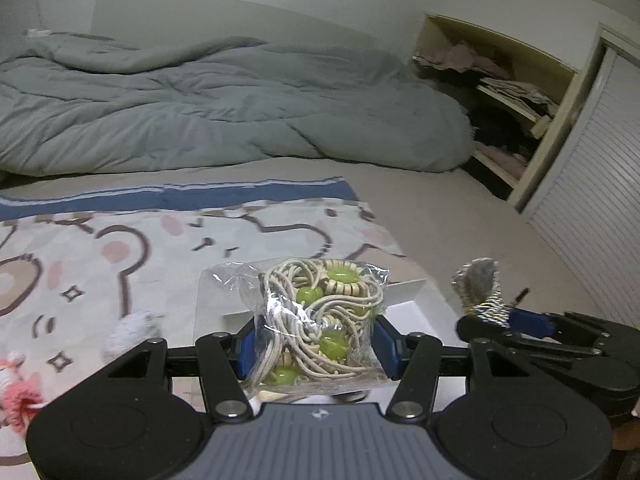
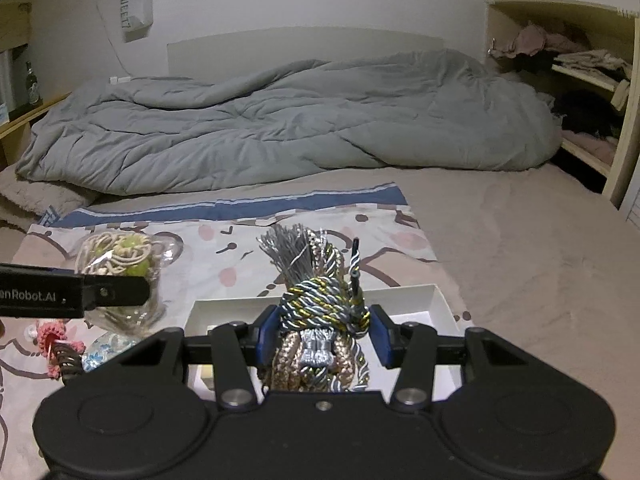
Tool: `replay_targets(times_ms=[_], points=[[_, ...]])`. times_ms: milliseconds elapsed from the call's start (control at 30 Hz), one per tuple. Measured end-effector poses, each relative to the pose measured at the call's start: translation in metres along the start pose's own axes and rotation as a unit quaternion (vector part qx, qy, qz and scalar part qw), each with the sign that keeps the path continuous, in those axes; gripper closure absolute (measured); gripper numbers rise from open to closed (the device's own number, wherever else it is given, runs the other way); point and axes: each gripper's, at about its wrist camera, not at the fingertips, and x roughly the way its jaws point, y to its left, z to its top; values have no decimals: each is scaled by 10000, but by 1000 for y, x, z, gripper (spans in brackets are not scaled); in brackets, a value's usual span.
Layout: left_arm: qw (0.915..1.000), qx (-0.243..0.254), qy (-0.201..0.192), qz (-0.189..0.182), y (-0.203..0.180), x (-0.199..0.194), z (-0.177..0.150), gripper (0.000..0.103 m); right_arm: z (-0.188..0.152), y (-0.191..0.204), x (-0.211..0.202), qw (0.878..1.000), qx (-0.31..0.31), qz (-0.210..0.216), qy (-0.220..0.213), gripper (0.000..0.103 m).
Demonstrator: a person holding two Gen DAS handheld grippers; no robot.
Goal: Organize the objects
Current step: 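Carry the rope and the beaded-cord bag over the white box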
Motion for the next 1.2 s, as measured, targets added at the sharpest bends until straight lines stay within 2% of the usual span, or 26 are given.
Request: replay_targets(times_ms=[300, 400, 600, 700, 833, 967, 1033, 1100, 1200], points=[[9985, -32, 186, -511, -33, 38, 10, 46, 5, -37, 26, 9985, -281, -399, 234, 54], [9955, -323, 191, -875, -37, 57, 8, 46, 6, -50, 37, 9977, -310, -499, 337, 54], [9833, -970, 482, -1459, -32, 104, -9, 46, 2, -67, 54, 9961, -417, -610, 479, 54], [9722, -1412, 641, -1752, -23, 129, -21, 46, -1, -72, 63, 9952, -466, -643, 572, 54], [9605, -1829, 680, -1982, -16, 152, -33, 46, -7, -74, 74, 9944, -529, -600, 685, 54], [9452, -2325, 666, -2194, -7, 174, -40, 46, -11, -72, 83, 9940, -580, -545, 754, 54], [9410, -2477, 715, -2194, -5, 183, -42, 46, -13, -72, 88, 9937, -588, -547, 781, 54], [9450, -2490, 673, -2012, -5, 189, -43, 46, -15, -73, 92, 9934, -581, -567, 810, 54], [9608, -2186, 584, -1599, -7, 191, -39, 46, -17, -75, 96, 9929, -590, -583, 849, 54]])
